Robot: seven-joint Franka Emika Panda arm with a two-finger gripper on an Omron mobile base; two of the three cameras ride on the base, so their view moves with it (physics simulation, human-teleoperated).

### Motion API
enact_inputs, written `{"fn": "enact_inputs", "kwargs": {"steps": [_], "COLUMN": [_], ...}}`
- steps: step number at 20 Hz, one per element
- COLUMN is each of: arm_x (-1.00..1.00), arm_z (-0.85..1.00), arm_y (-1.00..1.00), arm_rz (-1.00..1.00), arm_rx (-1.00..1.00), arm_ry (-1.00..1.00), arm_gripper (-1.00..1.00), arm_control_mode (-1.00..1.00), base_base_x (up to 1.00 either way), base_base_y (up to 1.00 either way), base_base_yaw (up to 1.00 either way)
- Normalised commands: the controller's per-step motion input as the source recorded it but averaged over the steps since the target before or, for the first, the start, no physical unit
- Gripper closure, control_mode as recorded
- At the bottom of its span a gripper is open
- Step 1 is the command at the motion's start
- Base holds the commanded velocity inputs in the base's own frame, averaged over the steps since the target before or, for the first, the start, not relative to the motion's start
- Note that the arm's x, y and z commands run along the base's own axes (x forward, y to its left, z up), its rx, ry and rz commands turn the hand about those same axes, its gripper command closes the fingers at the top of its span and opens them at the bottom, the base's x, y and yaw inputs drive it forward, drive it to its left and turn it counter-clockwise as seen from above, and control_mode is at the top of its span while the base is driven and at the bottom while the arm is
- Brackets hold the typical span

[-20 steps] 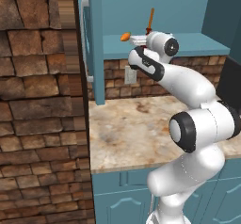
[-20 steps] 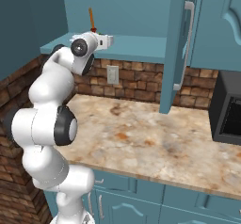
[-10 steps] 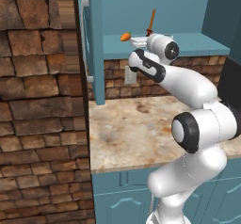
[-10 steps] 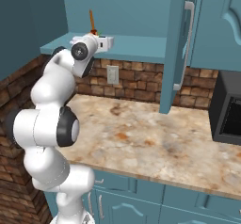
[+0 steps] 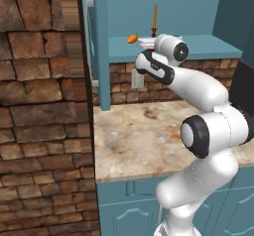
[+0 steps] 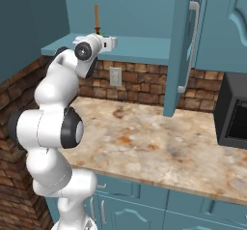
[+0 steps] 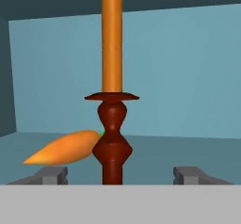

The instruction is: Pick the candle and candle from the dining table and place them in the open cabinet. Close the cabinet after placing the objects.

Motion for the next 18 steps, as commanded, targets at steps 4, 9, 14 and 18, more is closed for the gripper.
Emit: {"fn": "enact_inputs", "kwargs": {"steps": [4, 9, 14, 18], "arm_x": [0.04, -0.02, -0.26, -0.4], "arm_z": [0.01, 0.25, 0.42, 0.04], "arm_y": [0.01, 0.07, 0.0, 0.0], "arm_rz": [0.0, 0.0, -0.02, -0.1], "arm_rx": [0.0, 0.0, 0.0, 0.0], "arm_ry": [0.0, 0.0, 0.0, 0.03], "arm_gripper": [-1.0, -1.0, -1.0, -1.0], "arm_control_mode": [-1.0, -1.0, -1.0, -1.0], "base_base_x": [0.0, 0.0, 0.0, 0.0], "base_base_y": [0.0, 0.0, 0.0, 0.0], "base_base_yaw": [0.0, 0.0, 0.0, 0.0]}}
